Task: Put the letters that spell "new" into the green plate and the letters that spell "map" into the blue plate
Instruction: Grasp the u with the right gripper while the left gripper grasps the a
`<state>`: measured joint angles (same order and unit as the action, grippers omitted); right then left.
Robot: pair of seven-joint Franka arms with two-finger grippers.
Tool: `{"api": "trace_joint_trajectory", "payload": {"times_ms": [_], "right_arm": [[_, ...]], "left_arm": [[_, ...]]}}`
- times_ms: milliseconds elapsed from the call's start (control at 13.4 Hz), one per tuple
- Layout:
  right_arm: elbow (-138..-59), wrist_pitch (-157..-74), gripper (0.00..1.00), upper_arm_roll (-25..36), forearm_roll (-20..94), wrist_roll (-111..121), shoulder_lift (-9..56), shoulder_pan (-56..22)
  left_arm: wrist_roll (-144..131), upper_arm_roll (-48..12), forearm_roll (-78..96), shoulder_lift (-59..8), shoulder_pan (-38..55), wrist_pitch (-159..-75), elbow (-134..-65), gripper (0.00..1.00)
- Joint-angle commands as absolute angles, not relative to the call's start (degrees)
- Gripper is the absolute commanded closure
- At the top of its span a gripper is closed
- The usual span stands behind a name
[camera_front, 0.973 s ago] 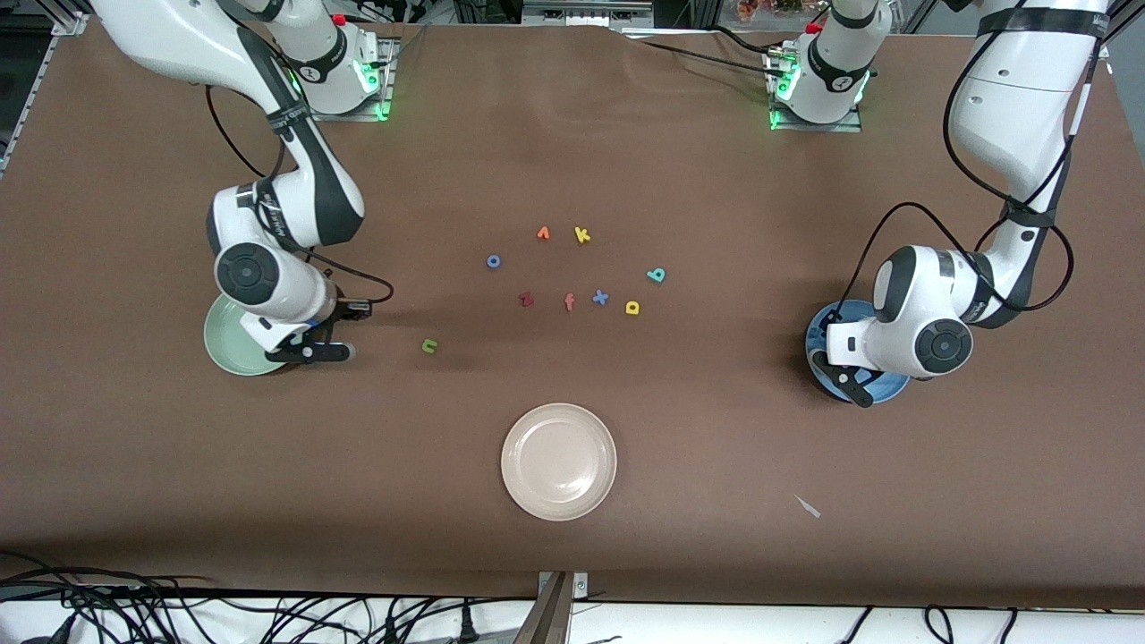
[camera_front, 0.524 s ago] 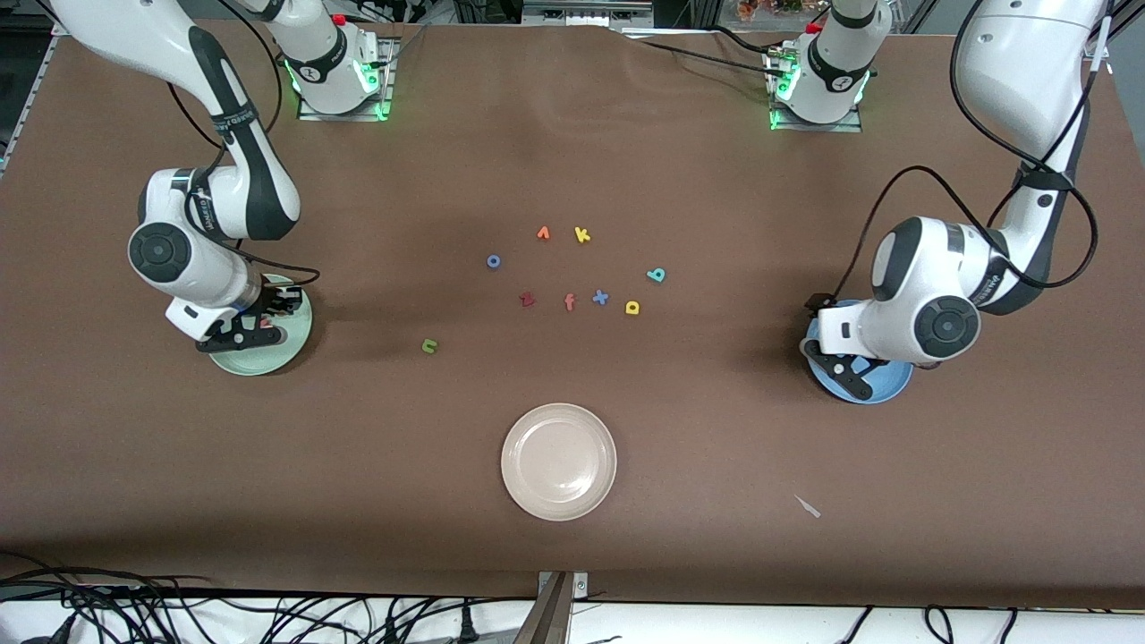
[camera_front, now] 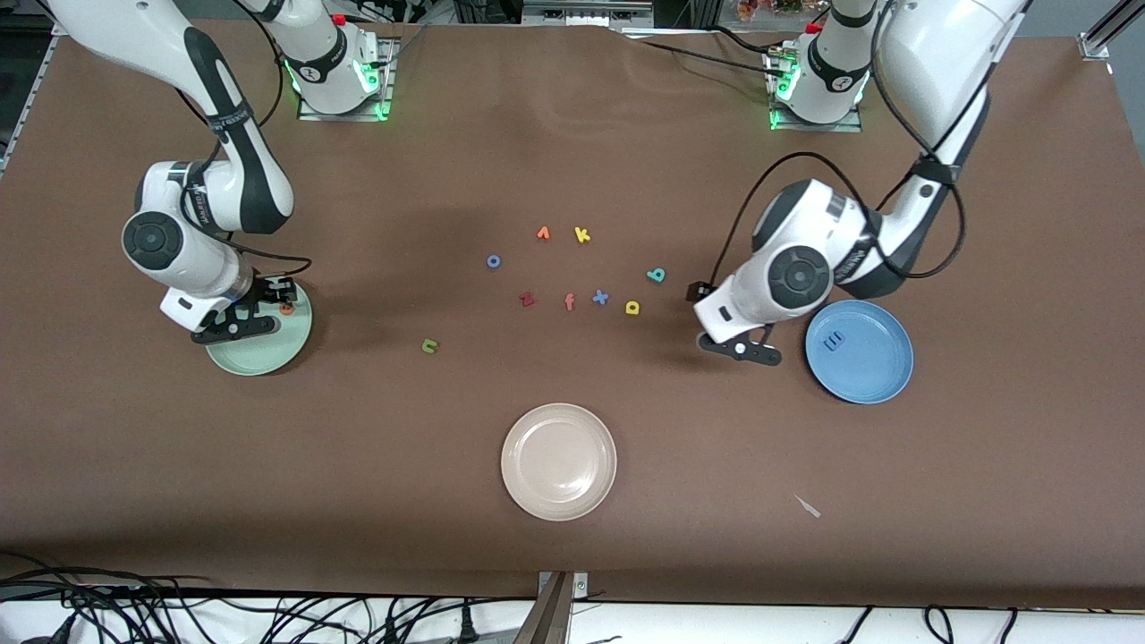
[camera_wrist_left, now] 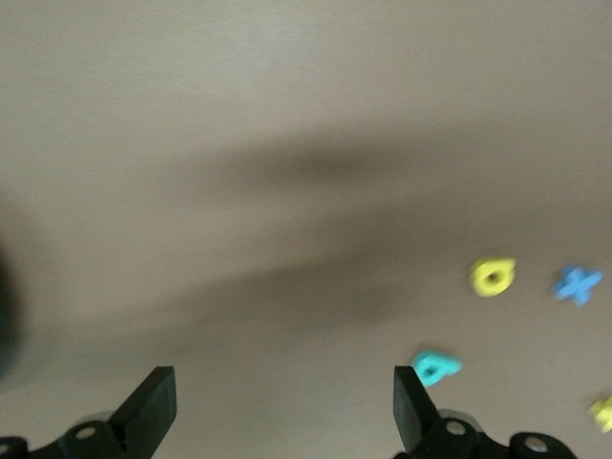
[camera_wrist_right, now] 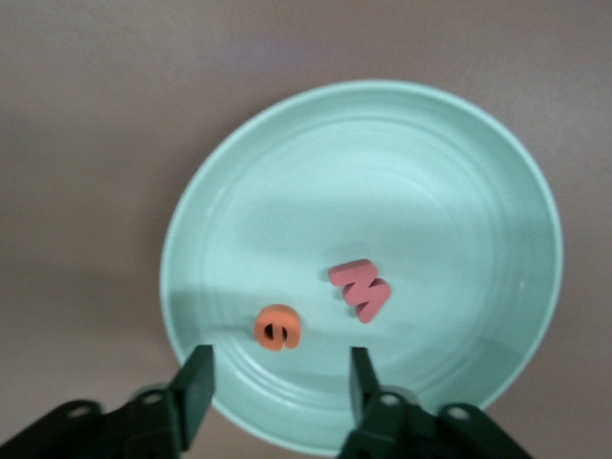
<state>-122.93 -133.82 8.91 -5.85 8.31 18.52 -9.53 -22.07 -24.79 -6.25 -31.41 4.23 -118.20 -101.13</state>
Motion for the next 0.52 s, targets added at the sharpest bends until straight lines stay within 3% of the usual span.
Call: {"api": "trace_joint_trajectory", "payload": {"times_ms": [0, 299, 449], "right_arm": [[-117.8, -127.7, 0.0, 5.4, -4.0, 9.7, 18.5, -10.2], [-115.1, -128.1, 0.0, -0.8, -0.8, 9.9, 21.4, -10.1], [-112.9, -128.2, 0.0, -3.9, -0.7, 12.8, 23.4, -10.0]], "left_arm": [[-30.2, -24.7, -6.7, -35.4, 7.4, -123.5, -100.5, 0.01], [-34.7, -24.6, -7.3, -37.7, 11.8, -127.0, -100.5, 0.14], [-35.7, -24.3, -7.3, -39.6, 12.9, -132.2, -100.5, 0.15]]}}
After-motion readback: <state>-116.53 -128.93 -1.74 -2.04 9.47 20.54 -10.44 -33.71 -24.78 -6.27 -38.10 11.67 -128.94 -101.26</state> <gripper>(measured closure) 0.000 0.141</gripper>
